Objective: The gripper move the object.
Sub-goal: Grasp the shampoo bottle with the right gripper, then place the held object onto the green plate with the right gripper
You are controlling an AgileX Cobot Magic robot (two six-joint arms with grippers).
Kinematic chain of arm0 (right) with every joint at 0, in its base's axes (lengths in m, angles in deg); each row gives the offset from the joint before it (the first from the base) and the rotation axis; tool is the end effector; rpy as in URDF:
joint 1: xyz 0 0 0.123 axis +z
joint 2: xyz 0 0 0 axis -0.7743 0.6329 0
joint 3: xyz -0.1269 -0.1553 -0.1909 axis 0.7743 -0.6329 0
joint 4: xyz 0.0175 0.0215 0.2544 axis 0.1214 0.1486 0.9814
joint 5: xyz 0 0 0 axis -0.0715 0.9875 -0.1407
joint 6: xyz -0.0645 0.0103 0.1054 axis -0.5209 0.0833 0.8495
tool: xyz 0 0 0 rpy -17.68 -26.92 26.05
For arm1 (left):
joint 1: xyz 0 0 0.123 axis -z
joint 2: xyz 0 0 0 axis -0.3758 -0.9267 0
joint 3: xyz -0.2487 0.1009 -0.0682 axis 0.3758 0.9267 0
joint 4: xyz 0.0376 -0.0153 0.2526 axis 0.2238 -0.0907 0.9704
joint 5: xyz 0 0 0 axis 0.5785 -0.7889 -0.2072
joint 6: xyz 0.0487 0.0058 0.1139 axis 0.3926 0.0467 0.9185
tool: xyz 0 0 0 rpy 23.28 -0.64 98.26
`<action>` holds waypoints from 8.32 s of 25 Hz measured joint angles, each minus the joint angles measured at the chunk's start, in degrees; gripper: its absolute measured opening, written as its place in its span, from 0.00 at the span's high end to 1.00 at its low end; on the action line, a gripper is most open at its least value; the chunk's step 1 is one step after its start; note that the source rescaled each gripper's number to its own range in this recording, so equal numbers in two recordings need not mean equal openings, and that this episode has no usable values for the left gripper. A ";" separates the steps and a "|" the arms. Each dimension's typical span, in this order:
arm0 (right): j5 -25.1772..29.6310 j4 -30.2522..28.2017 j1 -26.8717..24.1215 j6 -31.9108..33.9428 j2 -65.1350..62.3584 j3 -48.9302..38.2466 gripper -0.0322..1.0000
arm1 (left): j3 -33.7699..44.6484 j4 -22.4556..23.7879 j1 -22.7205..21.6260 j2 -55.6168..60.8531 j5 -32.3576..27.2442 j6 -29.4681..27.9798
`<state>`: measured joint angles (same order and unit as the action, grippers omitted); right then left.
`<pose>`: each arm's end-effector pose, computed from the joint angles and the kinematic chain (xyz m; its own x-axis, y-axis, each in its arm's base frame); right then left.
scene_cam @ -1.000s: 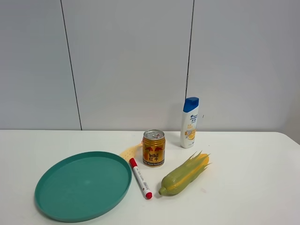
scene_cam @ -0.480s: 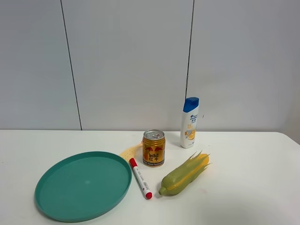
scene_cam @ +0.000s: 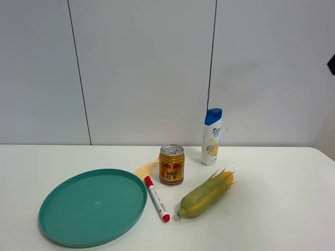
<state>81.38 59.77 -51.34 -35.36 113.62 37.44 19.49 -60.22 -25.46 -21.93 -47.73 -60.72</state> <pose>0.2539 0.0158 0.3391 -0.6052 -0.1760 -0.7764 -0.2201 0.9742 -0.0493 0.0346 -0.0001 0.2682 -0.4359 -0.0479 -0.8987 -0.0533 0.9982 -0.0274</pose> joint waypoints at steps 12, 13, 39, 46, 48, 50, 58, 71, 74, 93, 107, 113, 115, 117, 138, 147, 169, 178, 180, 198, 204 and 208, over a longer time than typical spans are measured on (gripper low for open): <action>-20.65 1.57 8.98 -8.10 19.70 0.34 0.00 | 0.00 0.00 0.00 0.00 0.00 -0.01; -22.45 1.57 9.29 -8.17 21.14 0.34 0.00 | 0.00 0.00 0.00 0.00 0.00 -0.01; -37.18 7.85 14.95 -8.32 37.55 0.36 0.00 | 0.00 0.00 0.00 0.00 0.00 -0.01; -37.18 8.86 15.15 -8.26 37.55 0.36 0.00 | 0.00 0.00 0.00 0.00 0.00 -0.01; -37.18 8.86 15.15 -8.26 37.55 0.36 0.00 | 0.00 0.00 0.00 0.00 0.00 -0.01; -37.23 8.86 15.15 -8.26 37.55 0.36 0.00 | 0.00 0.00 0.00 0.00 0.00 -0.01; -39.18 0.13 15.44 -1.74 37.55 0.36 0.00 | 0.00 0.00 0.00 0.00 0.00 -0.01; -49.89 -13.27 15.44 14.69 42.95 0.36 0.00 | 0.00 0.00 0.00 0.00 0.00 -0.01; -53.28 -14.92 15.44 14.64 45.02 0.36 0.00 | 0.00 0.00 0.00 0.00 0.00 -0.01; -65.53 -16.45 15.44 14.59 52.63 0.40 0.00 | 0.00 0.00 0.00 0.00 0.00 -0.01; -70.72 -16.51 15.44 14.59 54.54 2.71 0.00 | 0.00 0.00 0.00 0.00 0.00 -0.01; -69.10 -17.74 15.44 14.59 58.06 7.46 0.00 | 0.00 0.00 0.00 0.00 0.02 -0.01; -69.10 -17.74 15.44 14.59 58.63 8.84 0.00 | 0.00 0.00 0.00 0.00 0.02 -0.01; -68.97 -17.74 15.44 14.59 59.66 9.97 0.00 | 0.00 0.00 0.00 0.00 0.02 -0.01; -66.88 -18.17 15.48 16.07 62.72 11.22 0.96 | 0.00 0.00 0.00 0.00 0.02 -0.01; -66.75 -18.17 15.48 17.13 62.48 11.22 0.96 | 0.00 0.00 0.00 0.00 0.02 -0.01; -42.90 -18.17 26.86 21.67 35.66 11.22 0.96 | 0.00 0.00 0.00 0.00 0.02 -0.01; -42.90 -17.83 42.20 21.71 37.97 18.54 0.96 | 0.00 -0.05 0.00 0.00 0.02 -0.05; -42.27 -17.83 43.83 21.71 40.38 22.58 0.96 | 0.00 -0.05 0.00 0.00 0.02 -0.05; -33.08 -15.18 49.28 20.28 63.35 44.69 0.96 | 0.00 -0.05 0.00 0.00 0.02 0.02; -33.05 -15.18 49.28 18.49 66.20 44.69 0.96 | 0.00 -0.05 0.00 0.00 0.02 -0.05; -34.07 -15.18 49.28 18.25 67.01 44.73 0.96 | 0.00 -0.05 0.00 0.00 0.02 -0.05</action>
<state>47.31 44.59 -2.06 -17.11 180.63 82.17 19.49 -60.27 -25.46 -21.93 -47.71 -60.77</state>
